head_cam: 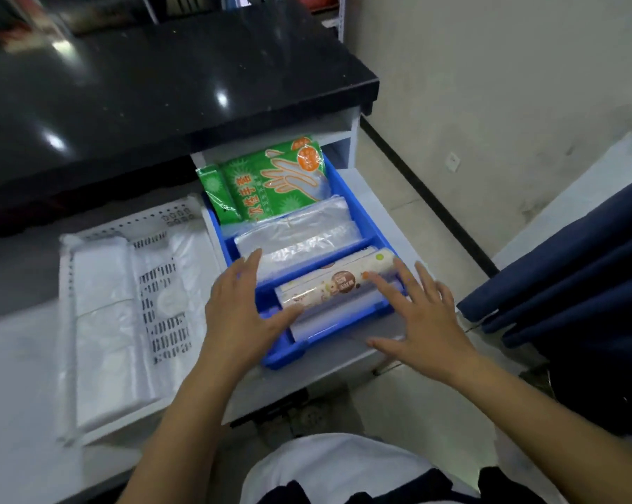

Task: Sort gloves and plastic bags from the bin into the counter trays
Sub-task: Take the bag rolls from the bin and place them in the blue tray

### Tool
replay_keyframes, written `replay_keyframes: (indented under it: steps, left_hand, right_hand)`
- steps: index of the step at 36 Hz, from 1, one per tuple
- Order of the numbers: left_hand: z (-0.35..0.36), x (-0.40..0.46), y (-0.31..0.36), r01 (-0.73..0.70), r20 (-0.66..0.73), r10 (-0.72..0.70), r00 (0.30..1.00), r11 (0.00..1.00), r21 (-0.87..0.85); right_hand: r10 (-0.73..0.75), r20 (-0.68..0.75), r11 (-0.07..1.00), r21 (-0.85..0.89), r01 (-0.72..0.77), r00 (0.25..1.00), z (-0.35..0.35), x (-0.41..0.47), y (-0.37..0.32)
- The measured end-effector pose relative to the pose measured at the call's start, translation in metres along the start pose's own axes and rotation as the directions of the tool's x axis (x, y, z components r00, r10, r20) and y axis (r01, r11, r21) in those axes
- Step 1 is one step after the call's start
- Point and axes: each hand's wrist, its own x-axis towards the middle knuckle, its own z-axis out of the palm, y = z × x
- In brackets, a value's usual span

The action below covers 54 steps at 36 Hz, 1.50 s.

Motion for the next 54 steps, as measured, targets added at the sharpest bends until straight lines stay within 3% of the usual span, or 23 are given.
replay_keyframes:
  steps: [4,7,11,18,36,48,54]
  left_hand:
    - [0.0,-0.047,-0.038,0.212,-0.01,-0.212,0.977,0.971,0.115]
    - [0.018,-0.073,-0.049,0.28,-0.002,-0.284,0.959,0.944,0.175]
    - [0.043,-0.087,-0.043,0.264,-0.048,-0.26,0.964,0.939,0.219]
    - [0.057,-0.085,-0.043,0.219,-0.175,-0.194,0.965,0.966,0.138]
    - [0.064,-0.083,-0.051,0.192,-0.267,-0.154,0.951,0.974,0.121]
    - [0.042,-0.087,-0.044,0.203,-0.071,-0.191,0.979,0.935,0.29]
    - [0.013,-0.111,-0.031,0.184,-0.076,-0.168,0.983,0.901,0.392]
  right_hand:
    - [-0.044,-0.012,0.998,0.047,0.044,0.999,0.007,0.019,0.01]
    - [-0.084,-0.007,0.993,0.078,0.084,0.996,0.015,0.031,0.009]
    - [-0.067,-0.049,0.99,0.122,0.073,0.997,0.022,0.038,0.003]
    - [-0.05,-0.106,0.99,0.128,0.064,0.993,0.028,0.036,-0.001]
    - [-0.062,-0.165,0.997,0.034,0.068,0.984,0.04,0.032,-0.002]
    - [-0.037,0.005,0.999,0.037,0.037,0.999,0.018,0.027,-0.009]
    - [-0.136,-0.047,0.991,0.013,0.136,0.99,-0.003,-0.013,-0.026]
